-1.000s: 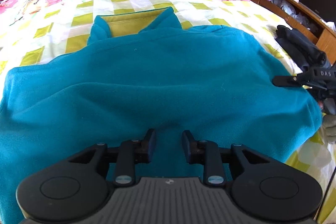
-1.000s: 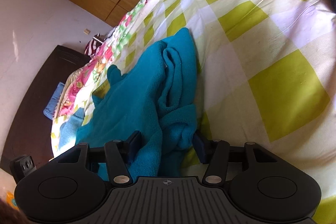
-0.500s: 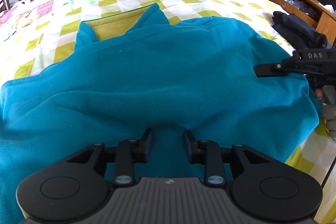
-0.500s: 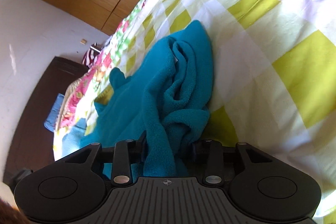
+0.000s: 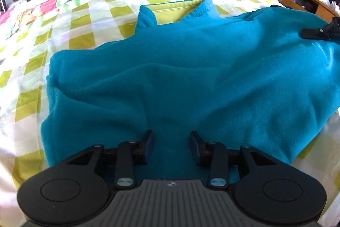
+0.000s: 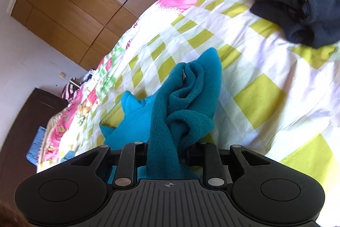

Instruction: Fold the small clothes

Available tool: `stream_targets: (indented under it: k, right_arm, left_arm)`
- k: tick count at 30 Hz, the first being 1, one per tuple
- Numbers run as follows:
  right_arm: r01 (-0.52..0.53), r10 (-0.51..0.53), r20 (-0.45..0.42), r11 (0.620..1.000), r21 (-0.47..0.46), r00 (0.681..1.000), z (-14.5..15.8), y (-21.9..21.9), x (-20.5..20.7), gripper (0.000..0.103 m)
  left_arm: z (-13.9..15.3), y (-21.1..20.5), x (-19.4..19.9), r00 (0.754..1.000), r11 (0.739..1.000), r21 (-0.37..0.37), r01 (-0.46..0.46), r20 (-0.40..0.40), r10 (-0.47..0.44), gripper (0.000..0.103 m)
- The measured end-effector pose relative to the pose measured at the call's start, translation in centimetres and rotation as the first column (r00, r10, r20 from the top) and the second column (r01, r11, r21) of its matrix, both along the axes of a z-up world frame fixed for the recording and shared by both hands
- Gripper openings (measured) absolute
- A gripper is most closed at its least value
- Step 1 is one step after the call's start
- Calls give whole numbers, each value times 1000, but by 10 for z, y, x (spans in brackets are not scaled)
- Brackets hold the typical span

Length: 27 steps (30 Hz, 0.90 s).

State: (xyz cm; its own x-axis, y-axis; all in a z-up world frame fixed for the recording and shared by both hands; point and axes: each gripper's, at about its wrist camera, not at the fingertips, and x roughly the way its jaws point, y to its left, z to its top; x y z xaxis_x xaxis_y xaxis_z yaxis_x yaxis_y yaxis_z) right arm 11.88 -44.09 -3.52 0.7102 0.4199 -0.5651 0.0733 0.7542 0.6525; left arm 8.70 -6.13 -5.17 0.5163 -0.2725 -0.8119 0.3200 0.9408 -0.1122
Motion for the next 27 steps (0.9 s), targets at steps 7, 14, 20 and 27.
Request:
stream_targets:
  k: [7,14,20,27]
  right_arm:
    - [-21,35,76,984,-178,996,69,54,-26,25]
    - [-240,374,161,814,-529,913,117,205,-18,25]
    - [-419,549,59,700,-579,834,81,318,3,25]
    - [-513,574,-97,629,-585,813,35,381,2,32]
  left_arm:
    - [14,49,-17,998,980,-187,-65,-33,60,50]
    - [23,95,-39,985,966,-200,-165,12,171,51]
    - [12,117,-38,976,931,-295,-216,-57,209,51]
    - [11,139,-52,977,908,-362,-213,-75,200,51]
